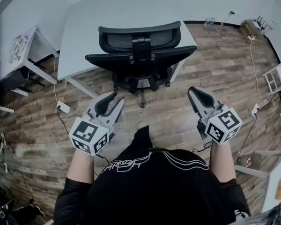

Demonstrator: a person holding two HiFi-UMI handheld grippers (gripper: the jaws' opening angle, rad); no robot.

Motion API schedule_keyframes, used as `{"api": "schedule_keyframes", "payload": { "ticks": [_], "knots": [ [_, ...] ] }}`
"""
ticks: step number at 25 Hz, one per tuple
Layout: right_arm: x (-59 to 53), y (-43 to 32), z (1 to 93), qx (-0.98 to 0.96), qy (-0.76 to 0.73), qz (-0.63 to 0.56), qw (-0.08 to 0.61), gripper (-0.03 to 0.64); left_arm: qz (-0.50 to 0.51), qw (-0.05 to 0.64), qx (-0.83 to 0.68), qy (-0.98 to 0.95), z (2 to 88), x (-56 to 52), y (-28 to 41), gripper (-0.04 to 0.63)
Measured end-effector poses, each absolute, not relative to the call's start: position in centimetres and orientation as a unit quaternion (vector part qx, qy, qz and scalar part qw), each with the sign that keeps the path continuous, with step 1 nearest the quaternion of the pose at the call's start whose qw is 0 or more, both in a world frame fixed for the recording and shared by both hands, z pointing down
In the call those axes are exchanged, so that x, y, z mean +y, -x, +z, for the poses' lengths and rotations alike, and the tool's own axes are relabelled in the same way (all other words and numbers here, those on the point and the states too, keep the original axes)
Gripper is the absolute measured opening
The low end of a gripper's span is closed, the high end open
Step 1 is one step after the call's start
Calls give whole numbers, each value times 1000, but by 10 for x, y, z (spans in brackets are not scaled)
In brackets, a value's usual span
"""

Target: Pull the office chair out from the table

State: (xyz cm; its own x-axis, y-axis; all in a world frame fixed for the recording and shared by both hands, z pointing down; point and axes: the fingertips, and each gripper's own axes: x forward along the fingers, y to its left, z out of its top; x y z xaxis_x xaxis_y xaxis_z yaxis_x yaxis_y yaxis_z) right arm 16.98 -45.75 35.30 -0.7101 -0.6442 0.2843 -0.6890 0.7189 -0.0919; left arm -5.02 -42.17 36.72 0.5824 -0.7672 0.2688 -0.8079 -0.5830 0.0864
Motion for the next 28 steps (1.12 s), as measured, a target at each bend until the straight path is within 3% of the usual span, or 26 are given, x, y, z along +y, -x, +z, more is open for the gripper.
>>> {"api": "schedule_keyframes", "payload": {
  "ticks": [4, 9, 12, 16, 21, 24, 28],
  "knots": [
    [-488, -163, 348, -918, -362, 85, 136, 38, 89, 100, -455, -880, 359, -460, 80, 130],
    [-532, -161, 341, -919, -362, 62, 142, 40, 143, 29, -454, -879, 361, -499, 107, 222],
    [-561, -162, 342, -908, -373, 24, 188, 51, 182, 3, -446, -876, 358, -526, 125, 229],
    [-591, -167, 355, -886, -372, -37, 276, 136, 235, -29, -417, -877, 359, -556, 144, 229],
    [-623, -168, 360, -871, -358, -72, 328, 173, 329, -78, -365, -868, 377, -580, 157, 229],
    [-636, -167, 369, -858, -328, -112, 379, 218, 379, -82, -317, -865, 393, -585, 162, 229],
    [-646, -167, 388, -830, -251, -182, 464, 225, 424, -79, -272, -860, 408, -589, 166, 229]
  ]
}}
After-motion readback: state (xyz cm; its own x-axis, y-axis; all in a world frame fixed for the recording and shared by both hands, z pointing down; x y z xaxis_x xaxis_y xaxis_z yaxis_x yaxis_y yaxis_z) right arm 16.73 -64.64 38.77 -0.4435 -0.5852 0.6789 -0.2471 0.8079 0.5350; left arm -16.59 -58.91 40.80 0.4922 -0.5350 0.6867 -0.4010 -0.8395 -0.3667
